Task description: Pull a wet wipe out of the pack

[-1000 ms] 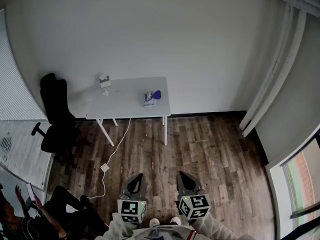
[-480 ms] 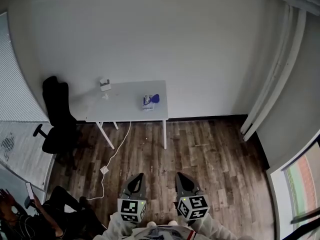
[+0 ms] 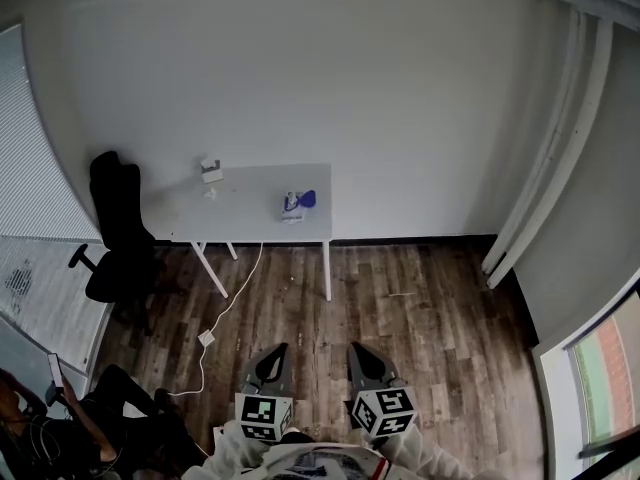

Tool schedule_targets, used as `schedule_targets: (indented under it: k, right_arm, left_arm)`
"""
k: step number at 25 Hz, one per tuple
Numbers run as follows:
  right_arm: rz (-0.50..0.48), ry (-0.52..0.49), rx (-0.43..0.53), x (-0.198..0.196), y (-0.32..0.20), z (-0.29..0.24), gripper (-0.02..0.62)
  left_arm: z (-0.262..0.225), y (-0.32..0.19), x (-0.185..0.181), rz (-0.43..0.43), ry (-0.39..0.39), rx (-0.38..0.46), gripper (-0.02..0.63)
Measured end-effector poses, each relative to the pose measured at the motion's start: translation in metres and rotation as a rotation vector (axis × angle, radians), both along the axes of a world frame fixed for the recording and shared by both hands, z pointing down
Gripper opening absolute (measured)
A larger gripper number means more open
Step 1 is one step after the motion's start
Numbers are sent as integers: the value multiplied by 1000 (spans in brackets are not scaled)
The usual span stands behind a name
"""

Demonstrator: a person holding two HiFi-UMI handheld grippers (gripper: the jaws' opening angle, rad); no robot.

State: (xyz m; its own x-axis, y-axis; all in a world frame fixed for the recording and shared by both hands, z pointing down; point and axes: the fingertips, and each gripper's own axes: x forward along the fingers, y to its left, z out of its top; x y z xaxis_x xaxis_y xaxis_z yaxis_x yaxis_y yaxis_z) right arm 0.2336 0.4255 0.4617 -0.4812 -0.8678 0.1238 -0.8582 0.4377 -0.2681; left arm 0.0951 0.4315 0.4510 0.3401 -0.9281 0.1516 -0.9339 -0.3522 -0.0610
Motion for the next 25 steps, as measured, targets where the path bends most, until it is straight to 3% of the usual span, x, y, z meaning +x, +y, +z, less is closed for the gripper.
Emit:
schedule_targets:
  k: [13, 19, 25]
  right_arm:
    - [-23, 9, 23, -6, -21, 1, 6]
    - [-14, 21, 1, -16, -60, 12, 6]
    - [-16, 46, -20, -48, -111, 21, 6]
  left_arm:
    - [3, -23, -4, -17, -15, -7, 5]
    - [12, -61, -15, -14, 2, -13, 5]
    - [23, -115, -50, -25, 29, -33, 5]
